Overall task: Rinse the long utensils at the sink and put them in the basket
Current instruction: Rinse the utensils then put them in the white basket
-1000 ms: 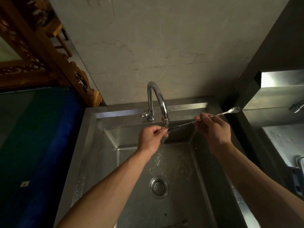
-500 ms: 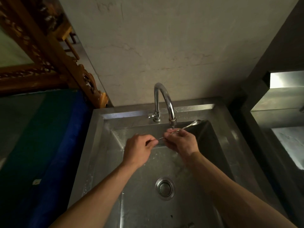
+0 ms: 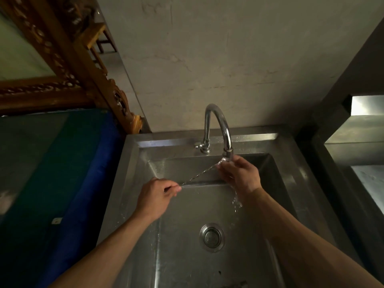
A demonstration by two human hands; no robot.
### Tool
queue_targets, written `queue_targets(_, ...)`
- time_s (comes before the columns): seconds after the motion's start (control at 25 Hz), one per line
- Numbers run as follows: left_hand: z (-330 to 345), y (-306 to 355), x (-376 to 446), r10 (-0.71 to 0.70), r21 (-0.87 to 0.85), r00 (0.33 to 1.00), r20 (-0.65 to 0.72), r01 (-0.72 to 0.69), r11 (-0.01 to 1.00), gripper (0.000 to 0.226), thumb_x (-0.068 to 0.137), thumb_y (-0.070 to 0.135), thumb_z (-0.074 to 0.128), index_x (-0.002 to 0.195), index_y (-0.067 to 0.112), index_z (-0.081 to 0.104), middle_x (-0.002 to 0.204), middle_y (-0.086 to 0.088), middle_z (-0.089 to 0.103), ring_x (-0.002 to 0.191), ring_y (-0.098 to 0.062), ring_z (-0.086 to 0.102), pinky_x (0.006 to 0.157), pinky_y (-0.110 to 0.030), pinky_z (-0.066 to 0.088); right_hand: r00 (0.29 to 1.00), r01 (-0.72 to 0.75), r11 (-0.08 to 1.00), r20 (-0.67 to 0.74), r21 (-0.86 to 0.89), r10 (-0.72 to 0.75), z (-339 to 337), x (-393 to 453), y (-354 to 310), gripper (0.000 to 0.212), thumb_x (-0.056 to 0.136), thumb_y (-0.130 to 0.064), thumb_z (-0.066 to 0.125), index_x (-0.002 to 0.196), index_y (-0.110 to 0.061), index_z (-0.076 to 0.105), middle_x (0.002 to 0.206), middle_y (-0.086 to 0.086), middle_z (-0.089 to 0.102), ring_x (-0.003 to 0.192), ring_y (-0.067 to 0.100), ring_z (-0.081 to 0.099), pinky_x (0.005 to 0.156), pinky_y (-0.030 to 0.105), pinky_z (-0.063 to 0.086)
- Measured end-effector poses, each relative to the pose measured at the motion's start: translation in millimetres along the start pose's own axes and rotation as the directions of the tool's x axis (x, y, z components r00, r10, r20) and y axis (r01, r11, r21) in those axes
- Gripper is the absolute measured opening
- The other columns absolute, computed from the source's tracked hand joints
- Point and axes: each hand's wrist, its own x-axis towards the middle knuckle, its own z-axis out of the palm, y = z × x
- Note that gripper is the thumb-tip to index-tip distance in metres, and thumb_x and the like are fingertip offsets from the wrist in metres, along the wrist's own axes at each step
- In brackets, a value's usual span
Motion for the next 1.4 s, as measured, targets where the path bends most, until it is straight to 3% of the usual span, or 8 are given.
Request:
queue_targets(0.4,11.5,-1.8,-1.8,0.006,-0.043,1.000,0.010,-0.005,0.999,0.018,0.088,0.032,0.065,0.076,0.021,0.073,0.070,0.007,0.070,0.077,-0.017,0.064,0.077,-0.040,0.052,0.999,0.045,0.993,-0.018,-0.108,-0.048,-10.6,-3.6,2.9,0.021,0.089,-0.024,0.068,0.095,-0.005,0.071,0.085,0.011,0.076,0.076,0.020,0.074,0.068,0.028,0.059)
queue_targets(0.52,14.2,2.9,0.7,0.025,-0.031,1.000,-0.004,-0.025,0.999,0.020,0.088,0.032,0.066,0.074,0.019,0.072,0.067,0.004,0.070,0.070,-0.016,0.065,0.073,-0.038,0.053,0.999,0.033,0.994,-0.015,-0.109,-0.034,-13.3,-3.1,1.5,0.016,0.088,-0.019,0.069,0.092,-0.004,0.070,0.086,0.007,0.077,0.085,0.022,0.074,0.068,0.026,0.059)
queue_targets(0.68,18.3,7.4,1.9,0.045,-0.023,0.999,-0.006,-0.045,0.999,0.018,0.087,0.034,0.066,0.077,0.021,0.073,0.068,0.007,0.070,0.069,-0.010,0.064,0.073,-0.036,0.053,1.000,0.001,0.994,0.004,-0.105,-0.001,-9.2,-2.9,1.6,0.021,0.092,-0.034,0.063,0.090,-0.014,0.069,0.082,0.003,0.077,0.079,0.021,0.075,0.063,0.028,0.059)
queue_targets(0.8,21.3,11.7,4.3,0.037,-0.006,0.999,0.003,-0.037,0.999,0.020,0.087,0.036,0.065,0.076,0.022,0.072,0.068,0.006,0.070,0.070,-0.012,0.064,0.073,-0.035,0.053,0.998,-0.006,0.988,0.055,-0.157,0.015,-6.7,-1.2,2.4,0.008,0.087,-0.019,0.071,0.080,-0.018,0.068,0.079,0.001,0.076,0.077,0.020,0.074,0.065,0.029,0.057)
queue_targets(0.88,23.2,11.8,7.9,0.046,-0.017,0.999,0.020,-0.046,0.999,0.022,0.088,0.036,0.065,0.073,0.021,0.071,0.066,0.005,0.069,0.068,-0.015,0.064,0.073,-0.036,0.053,0.998,-0.038,0.982,0.050,-0.187,0.049,-6.0,-1.0,1.8,0.008,0.086,-0.025,0.072,0.079,-0.021,0.070,0.079,0.002,0.076,0.075,0.019,0.073,0.060,0.027,0.056)
queue_targets(1.0,29.2,14.2,13.9,0.072,-0.034,0.996,0.050,-0.070,0.997,0.025,0.088,0.034,0.065,0.066,0.021,0.067,0.061,0.004,0.067,0.061,-0.016,0.060,0.067,-0.034,0.051,0.998,-0.062,0.985,-0.034,-0.161,0.057,-3.2,0.4,3.1,0.031,0.093,-0.043,0.059,0.093,-0.013,0.068,0.078,0.008,0.075,0.071,0.020,0.073,0.053,0.025,0.055)
queue_targets(1.2,41.8,21.5,25.2,0.118,-0.054,0.992,0.048,-0.116,0.992,0.028,0.088,0.033,0.064,0.061,0.025,0.063,0.049,0.007,0.055,0.046,-0.010,0.046,0.052,-0.027,0.037,0.979,-0.073,0.926,0.151,-0.371,0.137,-0.9,0.7,2.1,0.004,0.088,-0.021,0.070,0.088,-0.017,0.068,0.082,0.002,0.075,0.071,0.010,0.073,0.068,0.029,0.056)
queue_targets(1.4,49.9,25.4,40.3,0.085,-0.085,0.987,0.138,-0.074,0.994,0.022,0.091,0.034,0.061,0.072,0.025,0.068,0.064,0.002,0.067,0.062,-0.025,0.062,0.060,-0.037,0.048,0.976,-0.192,0.964,0.070,-0.182,0.207,1.3,6.8,6.3,0.040,0.101,-0.037,0.045,0.099,-0.004,0.068,0.091,0.014,0.075,0.079,0.023,0.073,0.071,0.036,0.058)
